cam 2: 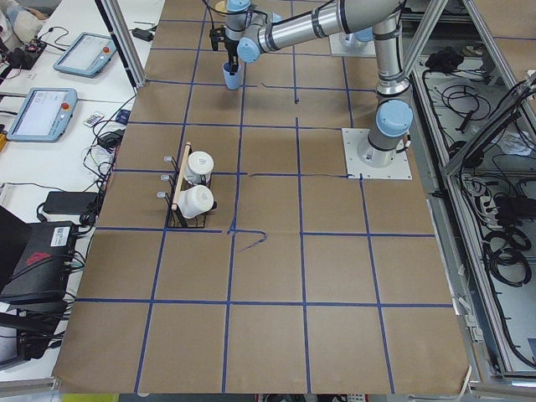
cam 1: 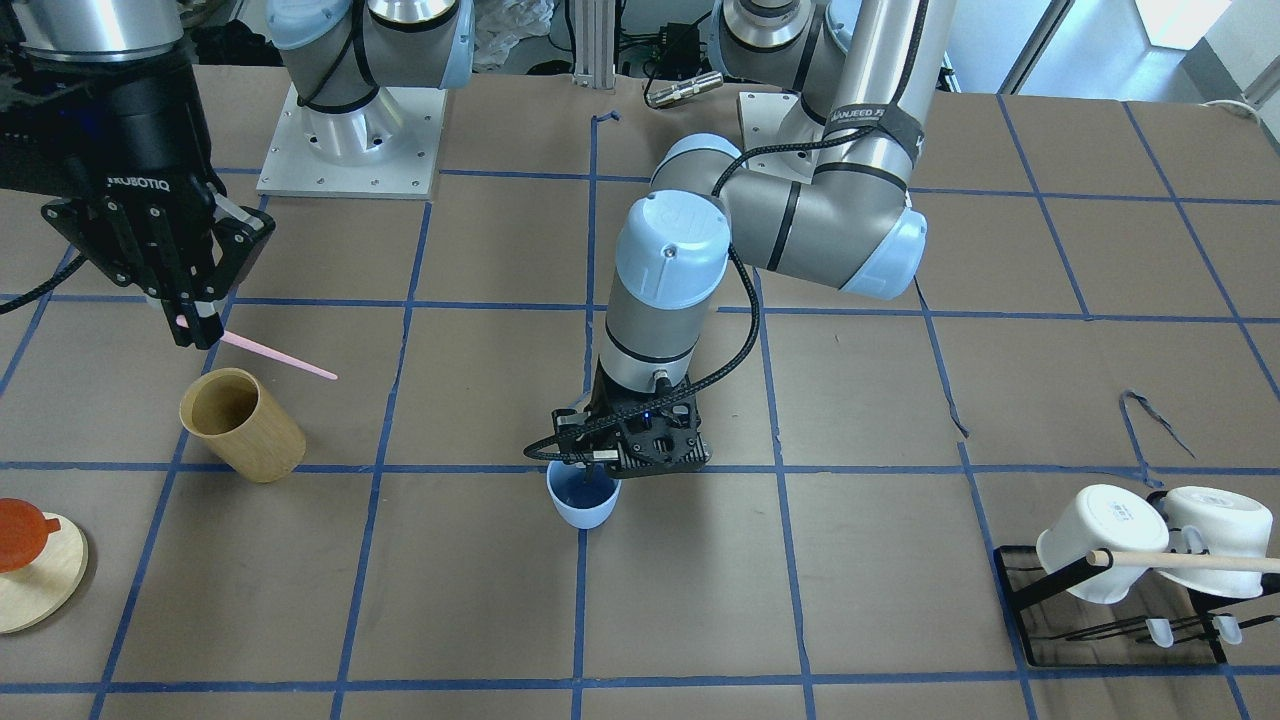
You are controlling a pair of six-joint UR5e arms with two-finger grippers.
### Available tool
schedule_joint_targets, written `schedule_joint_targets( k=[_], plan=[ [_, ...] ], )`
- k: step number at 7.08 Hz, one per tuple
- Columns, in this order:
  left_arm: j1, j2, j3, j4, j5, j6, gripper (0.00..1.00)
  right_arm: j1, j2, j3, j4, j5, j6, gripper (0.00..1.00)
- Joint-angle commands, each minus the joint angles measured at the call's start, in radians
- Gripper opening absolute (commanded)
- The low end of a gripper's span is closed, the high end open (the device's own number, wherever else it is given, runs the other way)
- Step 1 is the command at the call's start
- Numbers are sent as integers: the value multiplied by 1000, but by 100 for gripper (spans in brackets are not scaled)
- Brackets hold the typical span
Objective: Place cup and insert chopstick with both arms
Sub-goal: 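Carry the blue cup to the table center while the right gripper lifts the chopstick, then open the left gripper and raise it away from the blue cup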
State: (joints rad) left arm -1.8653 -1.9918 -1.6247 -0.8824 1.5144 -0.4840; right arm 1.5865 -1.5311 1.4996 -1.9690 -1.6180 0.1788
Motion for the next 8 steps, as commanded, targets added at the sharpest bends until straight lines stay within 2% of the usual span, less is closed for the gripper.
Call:
schedule_joint_targets(
  k=[1,2,3,5,7,8],
  plan=[
    [84,92,45,-147,1,135,93,79,49,1,-93,-3,118,0],
    [122,146,60,-264,15,227,93,140,81,-1,-155,-13,152,0],
    [170,209,69,-327,68,354,97,183,107,-1,-200,-29,207,0],
    [262,310,74,-493,78,473,99,287,152,1,-285,-141,275,0],
    [299,363,75,-518,78,487,99,369,190,1,-318,-230,316,0],
    [322,379,74,-539,75,487,100,384,207,1,-373,-249,323,0]
  ],
)
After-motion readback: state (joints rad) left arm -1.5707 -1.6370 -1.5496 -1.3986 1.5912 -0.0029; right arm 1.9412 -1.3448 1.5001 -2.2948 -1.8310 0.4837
